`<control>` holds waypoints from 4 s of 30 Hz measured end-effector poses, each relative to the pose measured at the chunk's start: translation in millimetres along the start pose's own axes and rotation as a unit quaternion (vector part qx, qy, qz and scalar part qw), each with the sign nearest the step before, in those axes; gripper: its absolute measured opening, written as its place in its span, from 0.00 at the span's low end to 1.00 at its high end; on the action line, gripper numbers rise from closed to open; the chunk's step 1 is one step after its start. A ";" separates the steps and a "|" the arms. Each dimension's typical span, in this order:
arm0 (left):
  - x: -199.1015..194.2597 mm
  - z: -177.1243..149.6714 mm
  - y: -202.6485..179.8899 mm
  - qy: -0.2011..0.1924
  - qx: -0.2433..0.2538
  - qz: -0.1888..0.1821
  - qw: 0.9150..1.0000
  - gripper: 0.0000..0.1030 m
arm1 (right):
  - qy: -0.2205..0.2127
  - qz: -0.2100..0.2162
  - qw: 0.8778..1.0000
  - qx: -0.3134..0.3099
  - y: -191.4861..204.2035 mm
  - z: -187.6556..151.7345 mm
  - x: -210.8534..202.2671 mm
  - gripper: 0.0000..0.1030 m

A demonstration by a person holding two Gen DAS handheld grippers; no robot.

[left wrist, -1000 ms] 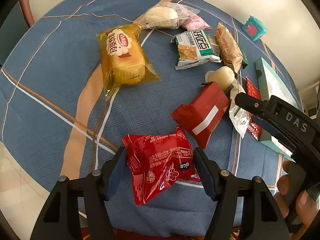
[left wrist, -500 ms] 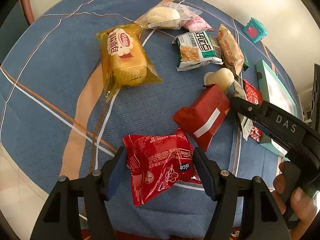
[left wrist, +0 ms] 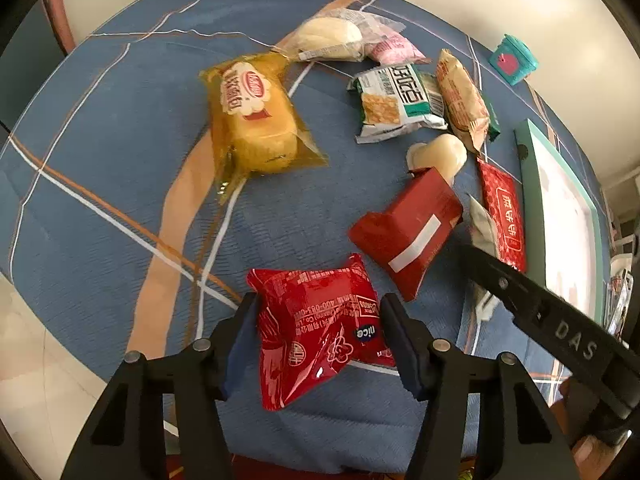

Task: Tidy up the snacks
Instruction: 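Grasp the white printed packet with the right tool while the left tool grasps the red Rich Kiss packet, then carry both packets over the teal-rimmed tray and open both tools to drop them, then withdraw both open tools from the tray back toward the snack pile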

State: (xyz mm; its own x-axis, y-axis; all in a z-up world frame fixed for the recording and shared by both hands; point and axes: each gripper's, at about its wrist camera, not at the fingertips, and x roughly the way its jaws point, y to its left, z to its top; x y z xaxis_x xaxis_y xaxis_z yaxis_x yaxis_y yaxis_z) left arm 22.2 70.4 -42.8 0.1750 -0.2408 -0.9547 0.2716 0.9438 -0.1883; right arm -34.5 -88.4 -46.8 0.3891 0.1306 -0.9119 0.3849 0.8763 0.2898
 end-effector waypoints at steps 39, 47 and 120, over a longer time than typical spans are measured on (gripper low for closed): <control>-21.7 66.4 -224.3 -0.087 0.120 -0.069 0.987 0.61 | -0.158 -0.110 0.961 0.199 -213.4 50.2 -121.6 0.51; 12.1 74.4 -265.7 -0.079 0.158 -0.072 0.982 0.62 | -0.159 -0.123 0.946 0.255 -257.9 54.7 -107.1 0.52; 7.9 44.2 -169.6 -0.118 0.122 0.067 0.983 0.96 | -0.098 -0.176 0.969 0.140 -182.4 28.3 -83.5 1.00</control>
State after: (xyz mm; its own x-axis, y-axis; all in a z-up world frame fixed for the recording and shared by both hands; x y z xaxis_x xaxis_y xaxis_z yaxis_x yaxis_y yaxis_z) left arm 19.4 -101.6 -8.2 0.4321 -0.1918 -0.8812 0.4446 0.8955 0.0231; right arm -113.6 -272.3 -15.3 0.3330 -0.2677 -0.9041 0.7243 0.6866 0.0635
